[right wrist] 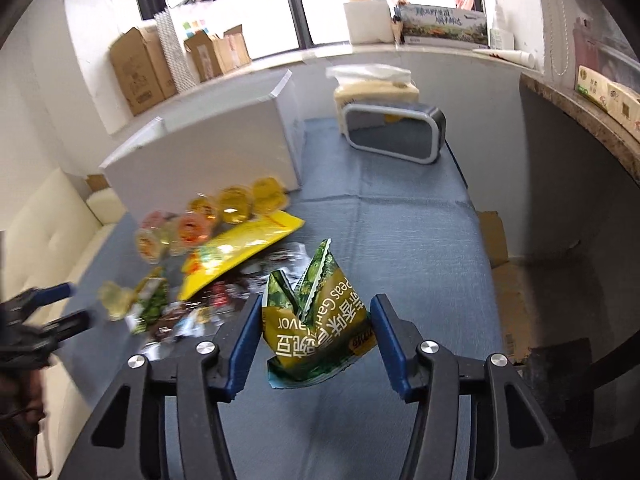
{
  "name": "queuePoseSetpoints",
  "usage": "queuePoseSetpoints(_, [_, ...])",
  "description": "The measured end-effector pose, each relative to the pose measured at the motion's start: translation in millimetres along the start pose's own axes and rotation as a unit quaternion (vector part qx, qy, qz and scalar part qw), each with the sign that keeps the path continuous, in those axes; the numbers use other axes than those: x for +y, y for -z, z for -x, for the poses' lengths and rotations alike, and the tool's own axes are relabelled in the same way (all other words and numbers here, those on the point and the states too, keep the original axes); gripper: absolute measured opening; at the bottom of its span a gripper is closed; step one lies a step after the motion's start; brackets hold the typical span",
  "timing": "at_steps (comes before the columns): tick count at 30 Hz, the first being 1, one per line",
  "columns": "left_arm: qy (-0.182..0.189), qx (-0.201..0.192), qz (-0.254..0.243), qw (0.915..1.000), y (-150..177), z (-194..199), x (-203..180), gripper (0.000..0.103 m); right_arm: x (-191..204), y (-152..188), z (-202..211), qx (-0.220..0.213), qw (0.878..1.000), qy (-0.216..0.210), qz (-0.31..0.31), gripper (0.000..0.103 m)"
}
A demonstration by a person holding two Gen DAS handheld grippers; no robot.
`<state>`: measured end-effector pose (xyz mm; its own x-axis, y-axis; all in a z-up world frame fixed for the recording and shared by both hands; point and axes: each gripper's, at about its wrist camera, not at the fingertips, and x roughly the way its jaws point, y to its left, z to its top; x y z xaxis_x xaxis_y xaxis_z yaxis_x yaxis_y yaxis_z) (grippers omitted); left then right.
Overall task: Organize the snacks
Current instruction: 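Grasp the green seaweed bag with the right tool while the left tool grasps a jelly cup, then carry both items over the white box and release them inside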
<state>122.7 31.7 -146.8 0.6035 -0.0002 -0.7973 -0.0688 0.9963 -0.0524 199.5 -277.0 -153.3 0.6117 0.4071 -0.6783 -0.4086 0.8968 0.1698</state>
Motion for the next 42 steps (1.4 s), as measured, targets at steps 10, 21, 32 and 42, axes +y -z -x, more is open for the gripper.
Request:
queuePoseSetpoints(10, [0.012, -0.002, 0.012, 0.9999, 0.8, -29.5, 12.6, 0.042, 23.4, 7.5, 22.0, -0.015, 1.000, -0.014, 0.015, 0.059])
queuePoseSetpoints(21, [0.019, -0.051, 0.017, 0.9984, 7.2, -4.9, 21.7, 0.041, 35.6, 14.4, 17.4, -0.010, 1.000, -0.025, 0.017, 0.059])
queuePoseSetpoints(32, [0.039, -0.111, -0.007, 0.9931, -28.3, 57.9, 9.0, 0.041, 65.8, -3.6, 20.8, -0.021, 0.998, -0.044, 0.050, 0.059])
queuePoseSetpoints(42, [0.039, -0.161, -0.011, 0.9861, -106.3, 89.3, 10.9, 0.041, 110.5, -86.0, 9.7, -0.063, 0.990, -0.057, 0.115, 0.059])
